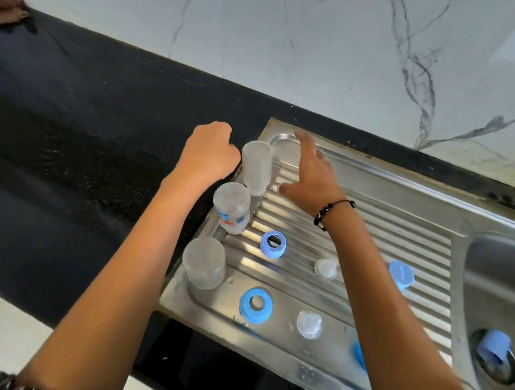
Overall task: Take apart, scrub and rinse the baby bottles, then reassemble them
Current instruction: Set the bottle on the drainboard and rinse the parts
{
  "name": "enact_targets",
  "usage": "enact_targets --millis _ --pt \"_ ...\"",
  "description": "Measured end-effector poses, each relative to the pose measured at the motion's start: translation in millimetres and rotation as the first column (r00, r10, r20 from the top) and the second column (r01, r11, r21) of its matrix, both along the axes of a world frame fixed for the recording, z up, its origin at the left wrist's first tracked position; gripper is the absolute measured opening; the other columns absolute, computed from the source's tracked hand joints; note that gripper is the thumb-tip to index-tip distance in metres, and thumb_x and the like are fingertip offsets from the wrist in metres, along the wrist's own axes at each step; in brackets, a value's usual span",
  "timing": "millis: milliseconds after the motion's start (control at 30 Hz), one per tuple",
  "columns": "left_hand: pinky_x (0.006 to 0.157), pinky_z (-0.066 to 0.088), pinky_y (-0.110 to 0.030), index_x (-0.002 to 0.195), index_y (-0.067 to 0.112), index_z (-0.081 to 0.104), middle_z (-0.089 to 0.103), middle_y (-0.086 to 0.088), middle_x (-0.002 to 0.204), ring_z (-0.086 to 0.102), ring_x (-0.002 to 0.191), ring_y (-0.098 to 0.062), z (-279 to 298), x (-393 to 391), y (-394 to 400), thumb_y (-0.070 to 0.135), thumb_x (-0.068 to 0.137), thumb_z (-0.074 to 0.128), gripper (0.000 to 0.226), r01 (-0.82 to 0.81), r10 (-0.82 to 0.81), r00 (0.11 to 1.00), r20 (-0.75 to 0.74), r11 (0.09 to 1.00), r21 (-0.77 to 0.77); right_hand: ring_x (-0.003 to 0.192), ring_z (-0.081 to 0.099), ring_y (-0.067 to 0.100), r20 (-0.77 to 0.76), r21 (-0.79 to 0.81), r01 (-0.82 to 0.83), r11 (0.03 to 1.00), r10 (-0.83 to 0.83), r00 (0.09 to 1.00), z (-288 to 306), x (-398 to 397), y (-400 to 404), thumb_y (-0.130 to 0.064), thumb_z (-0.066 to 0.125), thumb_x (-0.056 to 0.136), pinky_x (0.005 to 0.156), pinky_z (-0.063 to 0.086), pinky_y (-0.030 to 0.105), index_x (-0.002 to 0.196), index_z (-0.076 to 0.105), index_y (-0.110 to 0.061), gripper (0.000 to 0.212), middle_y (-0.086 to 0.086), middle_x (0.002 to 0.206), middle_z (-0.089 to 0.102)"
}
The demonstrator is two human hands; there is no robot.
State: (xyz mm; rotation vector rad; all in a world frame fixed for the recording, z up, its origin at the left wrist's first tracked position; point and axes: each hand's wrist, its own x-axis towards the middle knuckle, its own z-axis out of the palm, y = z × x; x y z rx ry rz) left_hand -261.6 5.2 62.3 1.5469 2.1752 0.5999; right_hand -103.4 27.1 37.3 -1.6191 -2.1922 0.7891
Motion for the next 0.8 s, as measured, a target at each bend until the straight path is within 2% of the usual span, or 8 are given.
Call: enact_targets --millis 67,100,133,200,267,333,567,800 --pt "0.057 0.034 -0.023 0.068 0.026 0.032 0.037 0.006 0.073 0.043 0.067 -0.012 4 10 -11 0.006 0.094 0.041 0.034 0.008 -0.008 1.000 0.001 0.999 0.032 0.127 0.037 0.032 -0.016 0.003 -0.004 1.000 0.004 1.000 7 13 -15 -0.014 0.067 0.082 0.104 0.034 0.039 0.146 0.018 -0.021 0.081 0.014 0.139 0.037" --pt "0.058 0.034 -0.024 0.069 0.027 0.033 0.039 0.008 0.074 0.045 0.072 -0.014 7 20 -17 0.006 0.094 0.040 0.034 0.024 -0.024 1.000 0.016 0.999 0.049 0.127 0.037 0.031 -0.018 0.009 0.003 1.000 -0.003 1.000 9 22 -23 -0.014 0.067 0.082 0.104 0.033 0.037 0.145 0.020 -0.022 0.079 0.013 0.139 0.037" --pt "0.057 0.034 -0.024 0.074 0.024 0.044 0.046 0.005 0.079 0.046 0.076 -0.016 9 29 -22 0.006 0.094 0.040 0.027 0.042 -0.044 0.998 0.033 0.997 0.062 0.127 0.037 0.030 -0.021 0.012 0.010 1.000 -0.010 1.000 11 29 -28 -0.015 0.067 0.082 0.104 0.033 0.035 0.145 0.023 -0.022 0.077 0.012 0.140 0.038" --pt "0.057 0.036 -0.024 0.104 0.010 0.060 0.058 -0.007 0.097 0.052 0.081 -0.019 16 54 -34 0.007 0.095 0.039 0.023 0.104 -0.108 0.993 0.056 0.992 0.066 0.128 0.037 0.028 -0.039 0.021 0.038 0.999 -0.037 0.999 14 47 -40 -0.017 0.066 0.083 0.103 0.032 0.032 0.144 0.027 -0.021 0.072 0.010 0.140 0.038" --pt "0.069 0.041 -0.027 0.123 0.008 0.057 0.060 -0.010 0.115 0.057 0.098 -0.024 17 85 -43 0.009 0.096 0.041 0.032 0.159 -0.163 0.984 0.073 0.986 0.051 0.128 0.037 0.027 -0.064 0.036 0.077 0.996 -0.075 0.995 14 69 -52 -0.018 0.064 0.085 0.102 0.032 0.030 0.143 0.030 -0.020 0.068 0.009 0.140 0.039" --pt "0.083 0.038 -0.025 0.133 0.013 0.054 0.059 -0.009 0.126 0.055 0.114 -0.025 15 119 -50 0.013 0.097 0.043 0.037 0.218 -0.220 0.971 0.088 0.975 0.035 0.128 0.038 0.026 -0.088 0.059 0.119 0.991 -0.114 0.990 10 96 -64 -0.019 0.062 0.085 0.103 0.031 0.029 0.142 0.032 -0.019 0.064 0.009 0.139 0.041" --pt "0.094 0.044 -0.027 0.126 0.011 0.060 0.063 -0.009 0.124 0.057 0.116 -0.024 -18 269 -69 0.010 0.095 0.045 0.035 0.420 -0.409 0.891 0.195 0.907 -0.018 0.126 0.044 0.027 -0.136 0.115 0.278 0.954 -0.262 0.956 -14 236 -109 -0.012 0.061 0.084 0.101 0.029 0.026 0.137 0.042 -0.011 0.056 0.012 0.134 0.050" --pt "0.088 0.046 -0.038 0.108 0.001 0.066 0.067 -0.020 0.110 0.060 0.105 -0.033 -70 438 -94 0.006 0.091 0.047 0.025 0.509 -0.475 0.857 0.201 0.843 -0.177 0.123 0.048 0.027 -0.042 -0.074 0.413 0.908 -0.416 0.908 -50 419 -140 -0.011 0.061 0.086 0.095 0.030 0.025 0.133 0.046 -0.010 0.049 0.011 0.132 0.053"
